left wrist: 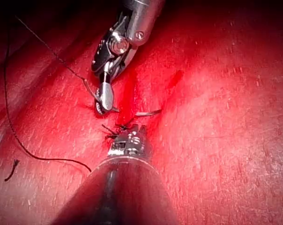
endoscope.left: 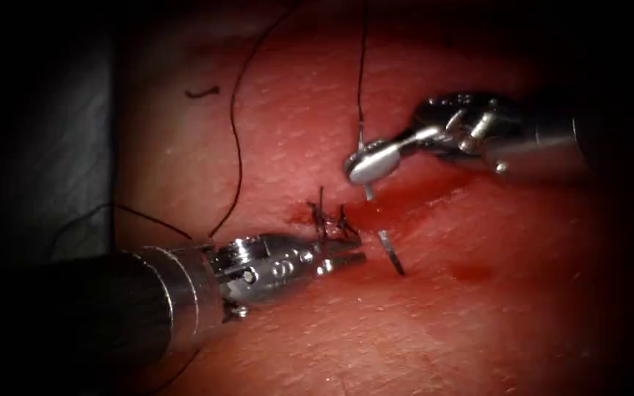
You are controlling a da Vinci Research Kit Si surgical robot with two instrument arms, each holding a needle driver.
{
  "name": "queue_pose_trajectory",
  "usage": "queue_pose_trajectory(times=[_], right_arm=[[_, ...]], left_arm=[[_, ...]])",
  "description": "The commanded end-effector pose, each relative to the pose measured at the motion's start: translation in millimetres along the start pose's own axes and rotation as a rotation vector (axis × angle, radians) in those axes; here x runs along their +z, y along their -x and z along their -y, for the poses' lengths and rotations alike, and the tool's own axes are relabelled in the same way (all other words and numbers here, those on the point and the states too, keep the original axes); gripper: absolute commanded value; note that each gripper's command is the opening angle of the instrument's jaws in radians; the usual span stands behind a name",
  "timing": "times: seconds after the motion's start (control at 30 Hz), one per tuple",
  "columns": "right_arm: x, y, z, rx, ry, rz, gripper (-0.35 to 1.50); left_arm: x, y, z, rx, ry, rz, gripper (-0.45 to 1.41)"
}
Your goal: Wound Closure
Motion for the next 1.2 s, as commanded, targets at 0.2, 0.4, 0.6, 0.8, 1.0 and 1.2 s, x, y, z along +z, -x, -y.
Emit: queue_pose_trajectory(times=[0.2,0.4,0.6,0.8,1.0,1.2], right_arm=[[-3.4,-3.7,-3.0,-0.181,0.158,-0.111,-0.35],[-3.9,-4.4,-3.4,-0.172,0.184,-0.124,-0.35],[-3.7,-5.2,-3.4,-0.161,0.175,-0.131,-0.35],[-4.3,-6.4,-3.5,-0.208,0.192,-0.133,-0.35],[-4.6,-6.8,-3.5,-0.214,0.195,-0.136,-0.35],[-3.8,-5.7,-2.7,-0.150,0.144,-0.114,-0.35]], left_arm=[[1.0,0.1,-0.5,-0.001,-0.001,0.001,-0.13],[1.1,0.0,-0.7,-0.001,-0.002,0.001,-0.13],[1.4,-0.1,-0.8,-0.002,-0.006,0.001,-0.13],[1.5,-0.1,-1.0,-0.002,-0.009,0.006,-0.13],[2.0,-0.3,-1.7,-0.002,-0.002,0.006,-0.13],[2.1,-0.3,-1.8,0.000,0.002,0.006,-0.13]])
